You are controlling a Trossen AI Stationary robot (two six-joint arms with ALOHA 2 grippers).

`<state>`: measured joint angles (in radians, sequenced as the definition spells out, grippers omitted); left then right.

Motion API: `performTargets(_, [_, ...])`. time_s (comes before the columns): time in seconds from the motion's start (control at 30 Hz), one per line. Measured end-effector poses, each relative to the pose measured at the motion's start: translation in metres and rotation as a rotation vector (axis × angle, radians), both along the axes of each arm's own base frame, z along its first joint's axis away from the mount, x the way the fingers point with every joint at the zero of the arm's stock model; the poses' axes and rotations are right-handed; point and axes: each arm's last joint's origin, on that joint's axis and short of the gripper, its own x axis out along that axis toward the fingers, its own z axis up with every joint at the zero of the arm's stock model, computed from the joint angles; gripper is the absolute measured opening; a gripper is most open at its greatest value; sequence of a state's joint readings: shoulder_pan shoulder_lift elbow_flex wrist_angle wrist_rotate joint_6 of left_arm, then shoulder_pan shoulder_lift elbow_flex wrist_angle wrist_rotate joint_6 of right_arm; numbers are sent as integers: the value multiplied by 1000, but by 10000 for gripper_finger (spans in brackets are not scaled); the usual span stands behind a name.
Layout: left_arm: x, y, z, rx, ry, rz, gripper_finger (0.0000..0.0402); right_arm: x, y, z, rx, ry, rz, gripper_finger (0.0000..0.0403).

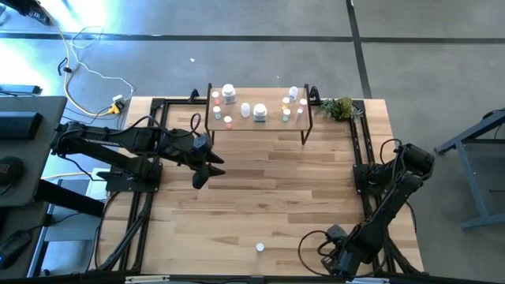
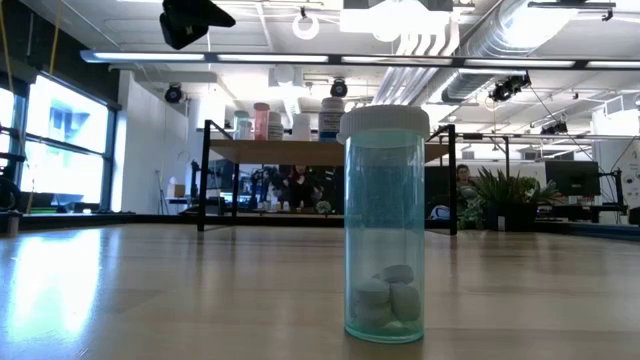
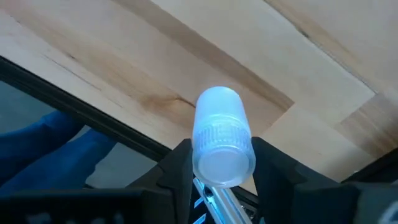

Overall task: Pick and place medicine bottles onto shelf by color
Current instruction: Put the transparent pill bottle on the shelf

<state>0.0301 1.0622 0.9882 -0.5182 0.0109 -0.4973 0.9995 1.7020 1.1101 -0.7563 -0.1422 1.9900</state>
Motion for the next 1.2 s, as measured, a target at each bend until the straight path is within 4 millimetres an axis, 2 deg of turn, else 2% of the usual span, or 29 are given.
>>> performTargets(0.17, [0, 0, 0, -7, 0, 2, 211, 12, 2, 12, 41, -34, 1, 122])
performTargets(0.3, [0, 0, 0, -8, -1, 3, 211, 29, -2, 26, 50, -92, 10, 122])
performTargets(0.5, [0, 0, 0, 2, -1, -2, 211, 57, -20, 46, 3, -170, 46, 123])
performTargets(0.83, [0, 1, 0, 73, 0, -47, 211, 98, -64, 81, -97, -225, 104, 123])
performTargets(1.2, [0, 7, 0, 88, 2, -33, 211, 145, -128, 110, -137, -364, 164, 123])
